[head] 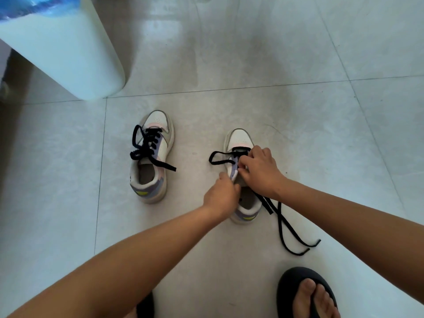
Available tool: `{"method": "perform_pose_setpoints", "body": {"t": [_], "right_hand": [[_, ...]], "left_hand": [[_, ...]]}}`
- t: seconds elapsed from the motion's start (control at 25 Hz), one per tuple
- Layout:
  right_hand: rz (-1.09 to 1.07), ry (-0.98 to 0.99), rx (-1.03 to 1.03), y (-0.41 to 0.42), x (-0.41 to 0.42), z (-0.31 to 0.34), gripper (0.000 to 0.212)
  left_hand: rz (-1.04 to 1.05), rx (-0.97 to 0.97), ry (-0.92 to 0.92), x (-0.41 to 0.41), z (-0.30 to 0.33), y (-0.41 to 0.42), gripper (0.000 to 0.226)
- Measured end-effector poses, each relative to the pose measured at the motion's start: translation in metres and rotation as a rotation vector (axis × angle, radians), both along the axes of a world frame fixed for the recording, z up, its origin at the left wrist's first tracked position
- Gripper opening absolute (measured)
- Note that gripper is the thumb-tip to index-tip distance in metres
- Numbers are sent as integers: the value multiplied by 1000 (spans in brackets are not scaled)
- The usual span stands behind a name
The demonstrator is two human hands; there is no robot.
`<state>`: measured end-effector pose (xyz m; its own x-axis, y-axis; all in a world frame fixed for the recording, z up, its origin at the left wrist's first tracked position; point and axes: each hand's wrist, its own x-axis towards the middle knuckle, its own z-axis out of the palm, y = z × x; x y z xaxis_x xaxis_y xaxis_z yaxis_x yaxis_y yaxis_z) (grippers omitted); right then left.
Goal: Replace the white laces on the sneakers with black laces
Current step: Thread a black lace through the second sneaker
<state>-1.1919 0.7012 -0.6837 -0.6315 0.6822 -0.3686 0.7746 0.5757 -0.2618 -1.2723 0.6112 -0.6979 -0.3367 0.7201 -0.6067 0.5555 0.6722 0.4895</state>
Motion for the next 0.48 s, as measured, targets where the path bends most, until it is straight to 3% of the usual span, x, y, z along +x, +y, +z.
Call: {"method": "perform_pose_setpoints", "body": {"t": [0.16, 0.28, 0.48], "right_hand": [[241, -38, -50, -1, 27, 11, 17], [455, 56, -176, -21, 62, 30, 11], [644, -30, -640, -75, 91, 80, 11]], "left_hand": [[128, 21, 21, 9, 1, 2, 32], [180, 26, -7, 9, 1, 4, 28], [206, 23, 18, 9, 1, 7, 29]]}}
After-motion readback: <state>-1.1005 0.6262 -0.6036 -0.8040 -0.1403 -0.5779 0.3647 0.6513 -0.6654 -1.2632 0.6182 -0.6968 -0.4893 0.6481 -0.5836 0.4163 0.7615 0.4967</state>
